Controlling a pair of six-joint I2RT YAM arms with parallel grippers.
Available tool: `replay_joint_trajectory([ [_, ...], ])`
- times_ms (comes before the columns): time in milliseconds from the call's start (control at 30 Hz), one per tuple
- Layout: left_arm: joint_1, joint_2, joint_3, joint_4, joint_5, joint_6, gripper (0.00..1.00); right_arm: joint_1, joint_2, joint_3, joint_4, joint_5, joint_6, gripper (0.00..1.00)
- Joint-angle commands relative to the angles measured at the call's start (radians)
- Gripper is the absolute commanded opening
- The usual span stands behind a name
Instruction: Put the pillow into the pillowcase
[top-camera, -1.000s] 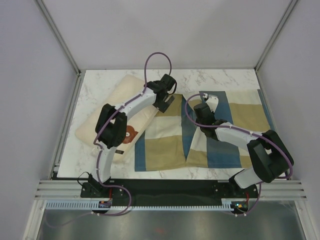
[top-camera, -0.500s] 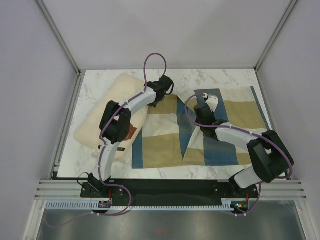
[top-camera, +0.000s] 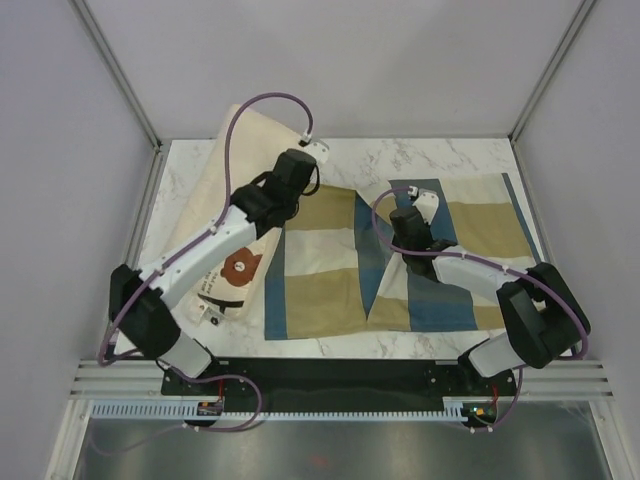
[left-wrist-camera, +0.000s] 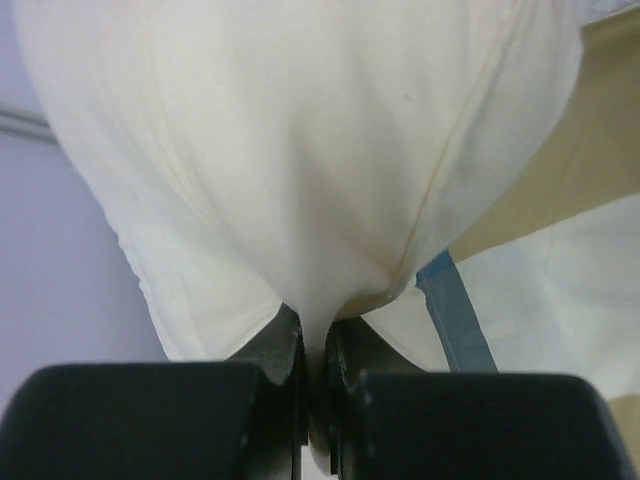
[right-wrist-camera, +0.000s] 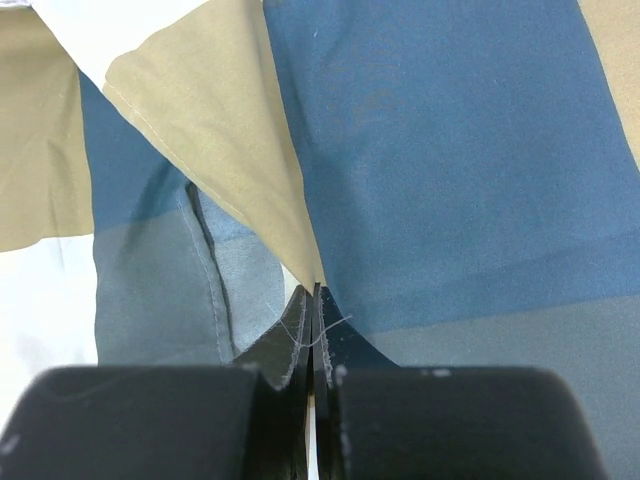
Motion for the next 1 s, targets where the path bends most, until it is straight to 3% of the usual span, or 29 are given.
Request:
replay_joint_trajectory([
  [0, -0.125, -0.165, -0.150, 0.271, -0.062, 0.206, 0.02, -0.004, -0.036, -0.007, 0.029, 0.004, 0.001, 0.00],
  [167, -0.231, -0.353, -0.320, 0.314, 0.071, 0.230, 0.02, -0.009, -0.041, -0.011, 0.031, -0.009, 0.002, 0.00],
  [267, -0.312, -0.399, -0.414, 0.377, 0.050, 0.333, 0.02, -0.009, -0.041, -0.010, 0.034, -0.018, 0.001, 0.00],
  [400, -0.384, -0.416, -0.474, 0.376, 0.010, 0.399, 0.02, -0.010, -0.045, -0.011, 0.034, -0.018, 0.004, 0.00],
  [700, -0.446, -0.363, -0.563, 0.440, 0.145, 0.293, 0.02, -0.058, -0.051, 0.021, 0.022, -0.148, 0.007, 0.00],
  [967, -0.552, -0.410, -0.631, 0.605, 0.199, 0.443, 0.02, -0.099, 0.016, 0.219, -0.158, -0.301, 0.011, 0.00],
])
